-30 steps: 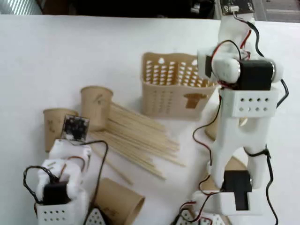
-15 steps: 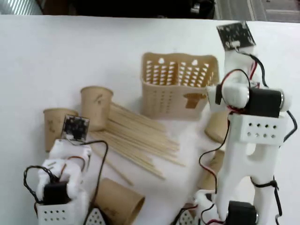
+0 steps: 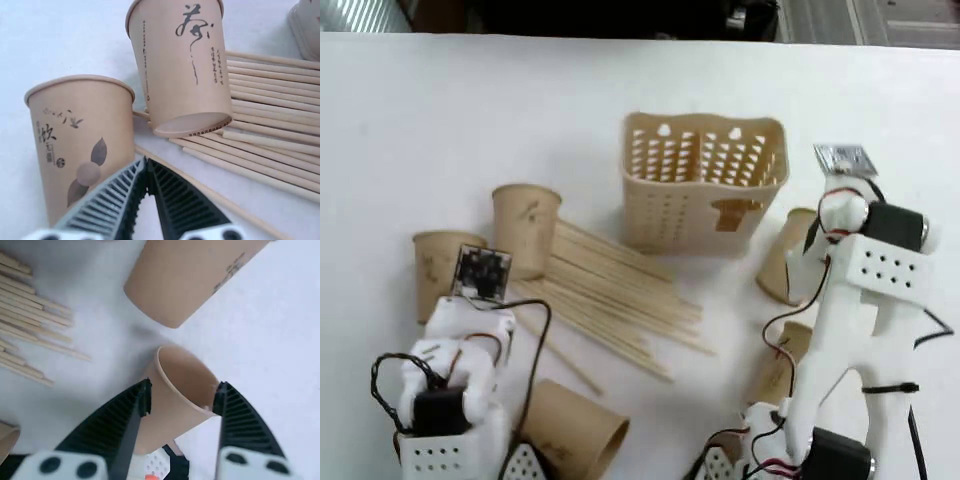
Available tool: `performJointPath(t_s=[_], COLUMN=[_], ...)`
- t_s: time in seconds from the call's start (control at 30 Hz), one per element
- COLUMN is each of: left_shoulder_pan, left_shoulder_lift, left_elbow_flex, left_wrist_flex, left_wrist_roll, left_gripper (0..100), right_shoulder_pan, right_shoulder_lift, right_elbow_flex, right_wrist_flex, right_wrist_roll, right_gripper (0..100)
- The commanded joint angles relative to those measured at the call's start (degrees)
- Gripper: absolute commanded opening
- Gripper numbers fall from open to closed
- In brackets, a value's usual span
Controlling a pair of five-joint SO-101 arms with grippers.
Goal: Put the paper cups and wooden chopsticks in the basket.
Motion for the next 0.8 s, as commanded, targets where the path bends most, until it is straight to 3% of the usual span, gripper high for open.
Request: performJointPath(t_s=[0.0,0.3,0.77], left_shoulder_pan=[-0.6,-0.5,-0.5], left_shoulder_lift=[-0.7,-0.7,-0.7], left_elbow_flex=[-1.1,0.4,0.4], left_wrist_flex=[-0.2,-2.2,-2.2], left_wrist_roll=[-0.4,-0.4,-0.4], left_gripper=[2,2,2], right_shoulder_pan=[2.4,9.1,1.9], right_shoulder_lift=[-2.1,-2.3,5.6], right_elbow_flex=[4.1,6.5,8.3], right_wrist_flex=[0.2,0.3,-2.9], right_wrist_roll=[0.4,0.4,2.1], right_gripper=[21.7,21.9,21.9])
